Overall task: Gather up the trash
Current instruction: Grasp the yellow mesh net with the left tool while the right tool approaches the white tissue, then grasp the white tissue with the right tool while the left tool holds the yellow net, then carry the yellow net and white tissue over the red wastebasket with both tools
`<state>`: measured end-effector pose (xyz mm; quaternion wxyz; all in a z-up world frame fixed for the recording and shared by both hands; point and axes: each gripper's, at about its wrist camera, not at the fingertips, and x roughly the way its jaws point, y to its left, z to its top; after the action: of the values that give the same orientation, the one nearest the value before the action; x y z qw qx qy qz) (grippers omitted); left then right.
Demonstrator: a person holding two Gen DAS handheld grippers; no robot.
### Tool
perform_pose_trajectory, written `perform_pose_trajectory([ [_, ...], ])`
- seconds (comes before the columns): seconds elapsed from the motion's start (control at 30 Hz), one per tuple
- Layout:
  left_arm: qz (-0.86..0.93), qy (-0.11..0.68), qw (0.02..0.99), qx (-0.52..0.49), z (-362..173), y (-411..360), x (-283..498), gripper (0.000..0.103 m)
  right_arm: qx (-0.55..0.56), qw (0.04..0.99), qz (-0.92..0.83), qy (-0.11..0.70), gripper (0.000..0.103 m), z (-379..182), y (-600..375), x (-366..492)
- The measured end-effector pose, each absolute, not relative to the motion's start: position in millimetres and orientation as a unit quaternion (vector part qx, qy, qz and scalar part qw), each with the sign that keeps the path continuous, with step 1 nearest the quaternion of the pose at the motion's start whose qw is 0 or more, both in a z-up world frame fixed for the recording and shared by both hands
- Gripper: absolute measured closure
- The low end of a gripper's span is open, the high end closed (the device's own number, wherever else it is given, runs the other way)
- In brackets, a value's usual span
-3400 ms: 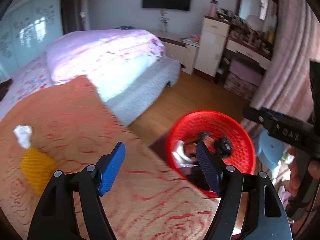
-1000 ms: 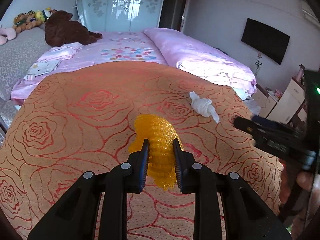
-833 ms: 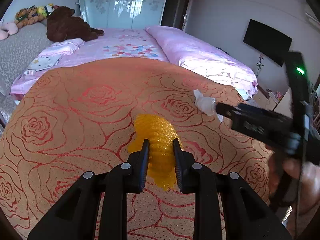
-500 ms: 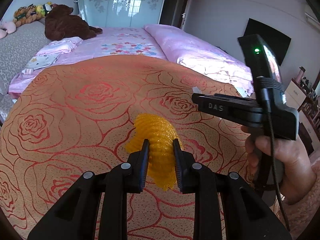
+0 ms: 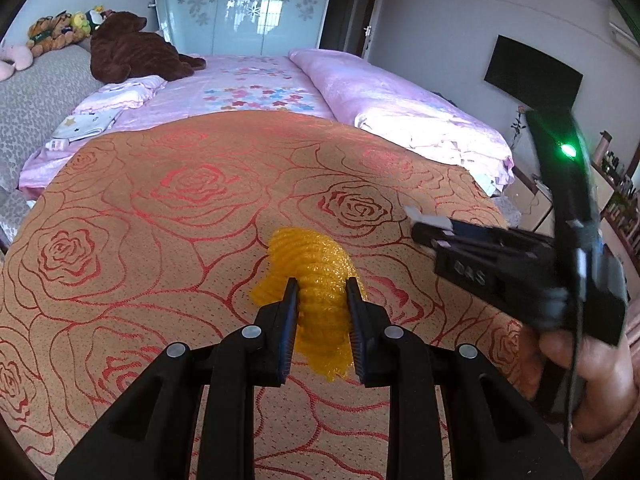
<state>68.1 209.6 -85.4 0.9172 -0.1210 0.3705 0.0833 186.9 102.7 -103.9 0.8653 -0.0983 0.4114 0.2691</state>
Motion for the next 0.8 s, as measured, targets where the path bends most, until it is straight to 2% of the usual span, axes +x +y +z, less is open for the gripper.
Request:
perform_pose_trajectory([
  [0.33, 0.072, 0.366, 0.923, -0.097, -75, 191, 67, 0.081, -0.046, 0.872, 0.25, 0.417, 0.069, -97, 46, 151],
  [0.8, 0.039, 0.363, 0.928, -0.071, -67, 155, 64, 0.081, -0.013, 0.902, 0.206, 0.379, 0.069, -63, -24, 119],
])
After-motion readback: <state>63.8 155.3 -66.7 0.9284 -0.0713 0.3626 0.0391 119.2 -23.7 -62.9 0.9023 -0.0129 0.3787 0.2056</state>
